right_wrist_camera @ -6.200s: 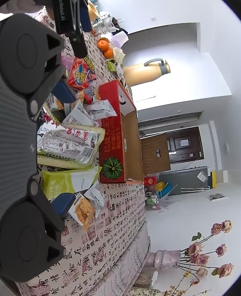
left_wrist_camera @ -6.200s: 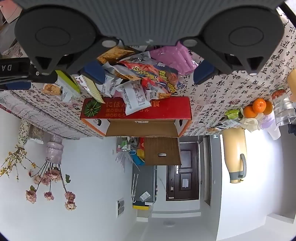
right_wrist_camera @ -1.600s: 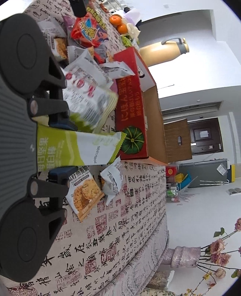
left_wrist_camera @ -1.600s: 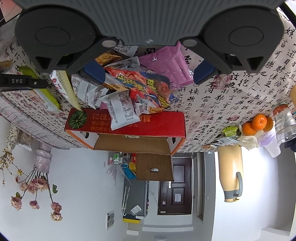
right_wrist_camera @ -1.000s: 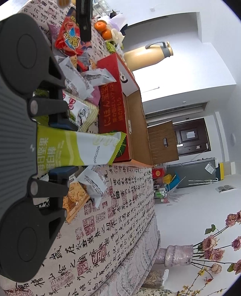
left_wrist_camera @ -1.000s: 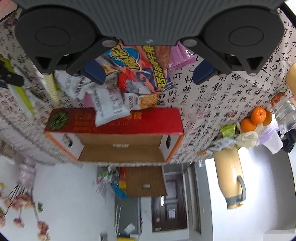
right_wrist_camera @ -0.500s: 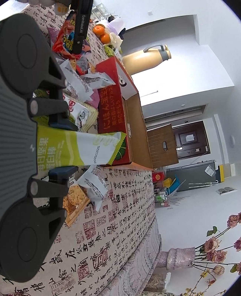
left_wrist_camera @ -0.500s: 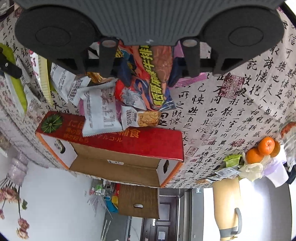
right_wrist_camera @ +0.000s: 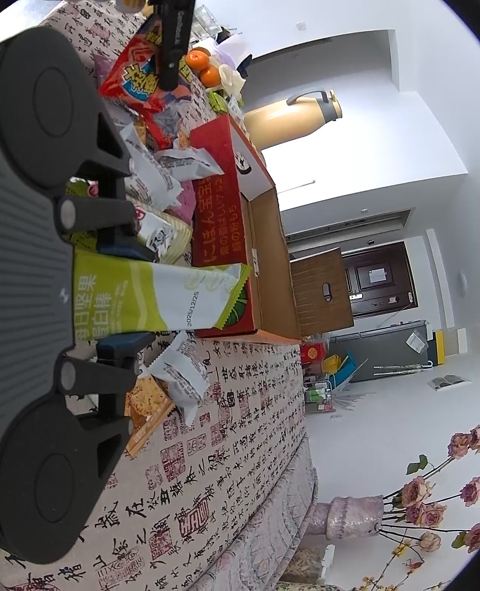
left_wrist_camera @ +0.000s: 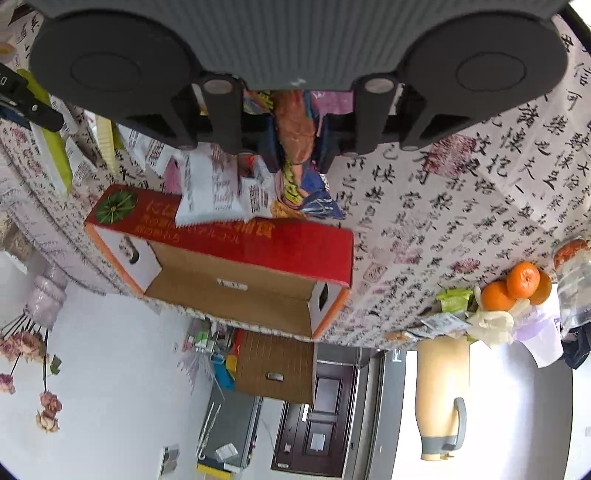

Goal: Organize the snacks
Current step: 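Carry both snacks into the cardboard box and open both tools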

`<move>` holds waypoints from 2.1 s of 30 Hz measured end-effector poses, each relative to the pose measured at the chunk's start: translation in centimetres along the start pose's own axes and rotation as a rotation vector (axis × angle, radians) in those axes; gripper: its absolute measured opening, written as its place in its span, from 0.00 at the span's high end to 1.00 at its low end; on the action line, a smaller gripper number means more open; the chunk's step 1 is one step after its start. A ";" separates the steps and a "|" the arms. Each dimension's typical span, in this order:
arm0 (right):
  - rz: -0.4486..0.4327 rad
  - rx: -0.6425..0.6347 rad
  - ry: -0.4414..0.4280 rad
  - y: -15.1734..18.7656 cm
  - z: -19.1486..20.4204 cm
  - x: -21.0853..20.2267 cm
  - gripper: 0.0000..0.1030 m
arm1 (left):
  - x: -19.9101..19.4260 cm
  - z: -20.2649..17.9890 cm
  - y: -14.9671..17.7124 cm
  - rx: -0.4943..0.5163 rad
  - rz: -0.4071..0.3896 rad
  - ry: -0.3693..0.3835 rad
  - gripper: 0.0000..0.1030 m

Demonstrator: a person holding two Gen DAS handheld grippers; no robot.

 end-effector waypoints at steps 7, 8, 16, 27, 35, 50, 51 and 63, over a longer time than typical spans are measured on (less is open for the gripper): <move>-0.017 -0.014 -0.003 -0.8 0.8 -0.3 0.63 | -1.7 0.1 -0.9 0.010 -0.055 0.019 0.80; -0.020 -0.016 -0.005 -0.9 1.0 -0.4 0.63 | -2.0 0.1 -1.0 0.012 -0.063 0.023 0.80; -0.048 -0.036 -0.008 -2.3 2.0 -0.5 0.63 | -3.8 -0.3 -3.0 0.043 -0.149 0.054 0.80; -0.122 -0.034 -0.014 -7.2 3.7 1.3 0.63 | -3.1 -2.1 -7.8 0.101 -0.227 0.076 0.80; -0.131 -0.062 -0.026 -11.9 5.1 5.4 0.63 | -0.3 -3.5 -12.3 0.121 -0.253 0.064 0.80; 0.051 -0.124 0.060 -16.0 7.3 18.2 0.63 | 12.0 -3.1 -16.7 0.105 -0.110 -0.020 0.80; 0.066 -0.140 0.068 -15.8 7.4 19.0 0.63 | 12.9 -2.9 -16.6 0.099 -0.095 -0.033 0.80; 0.173 -0.246 0.103 -13.9 9.2 23.8 0.61 | 18.0 -1.9 -15.2 0.108 -0.004 -0.075 0.79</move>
Point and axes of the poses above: each gripper's, at about its wrist camera, not at the fingertips, and x roughly the way its jaws point, z to its left, y to its underside, the point moved 1 cm from there along x, roughly the way its jaws point, and after that the axes turned 8 degrees about y, right-handed, at the moved point
